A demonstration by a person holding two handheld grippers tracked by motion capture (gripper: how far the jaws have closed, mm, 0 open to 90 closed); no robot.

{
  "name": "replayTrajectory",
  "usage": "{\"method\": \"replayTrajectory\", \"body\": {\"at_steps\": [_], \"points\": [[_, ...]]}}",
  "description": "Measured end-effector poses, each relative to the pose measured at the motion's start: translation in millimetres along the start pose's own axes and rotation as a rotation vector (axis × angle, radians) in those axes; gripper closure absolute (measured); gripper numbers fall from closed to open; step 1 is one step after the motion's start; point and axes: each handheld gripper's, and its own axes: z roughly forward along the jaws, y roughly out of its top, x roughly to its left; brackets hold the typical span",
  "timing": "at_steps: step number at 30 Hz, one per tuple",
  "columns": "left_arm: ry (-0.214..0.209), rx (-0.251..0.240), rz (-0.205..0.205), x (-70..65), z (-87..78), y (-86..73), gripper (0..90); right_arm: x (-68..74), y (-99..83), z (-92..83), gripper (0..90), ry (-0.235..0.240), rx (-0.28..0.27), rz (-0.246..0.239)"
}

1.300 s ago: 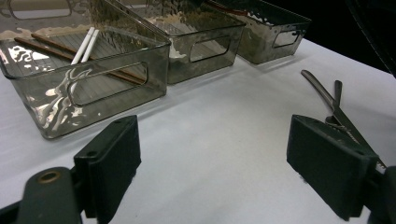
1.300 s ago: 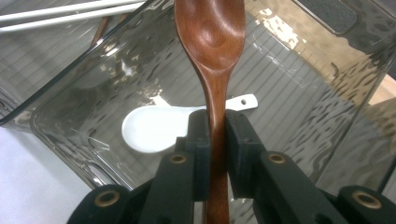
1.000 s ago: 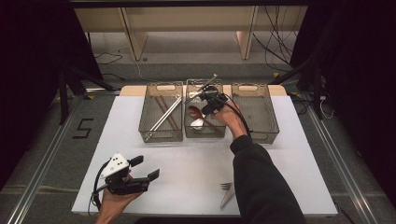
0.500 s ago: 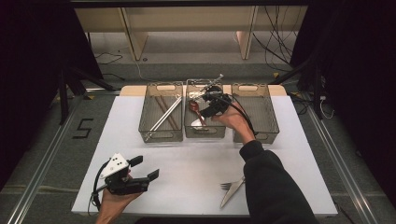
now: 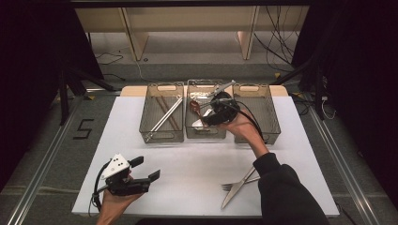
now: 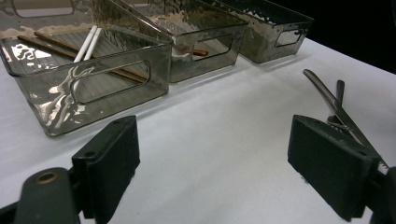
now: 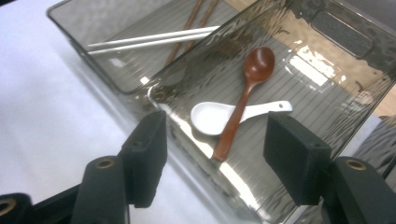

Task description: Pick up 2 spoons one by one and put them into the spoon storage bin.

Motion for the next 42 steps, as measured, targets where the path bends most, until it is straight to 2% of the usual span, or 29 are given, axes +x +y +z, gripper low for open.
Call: {"method": "replayTrajectory", "body": {"at_steps": [7,13,20,26,36,42], "points": [[0.001,0.002,0.001,0.3,-0.5,0.0,16.1,8.8,-18.7,-14.9,39.2,0.033,-0.044,0.003],[0.002,0.0,0.0,0.0,0.1,0.1,16.2,13.2,-41.6,-27.5,38.6,0.053,-0.068,0.001],[0.004,0.0,0.001,-0.7,0.7,0.2,16.1,15.1,-74.3,-33.5,38.4,0.071,-0.061,0.024],[0.005,0.001,0.001,-0.5,1.1,0.5,16.1,13.0,-101.3,-33.1,37.7,0.066,-0.046,0.056],[0.005,-0.004,-0.004,-0.7,2.8,1.5,16.1,9.1,-132.9,-34.5,37.4,0.053,-0.046,0.1],[0.0,-0.002,0.001,-0.4,4.5,2.3,16.1,6.8,-149.0,-30.9,37.4,0.049,-0.012,0.12]]}}
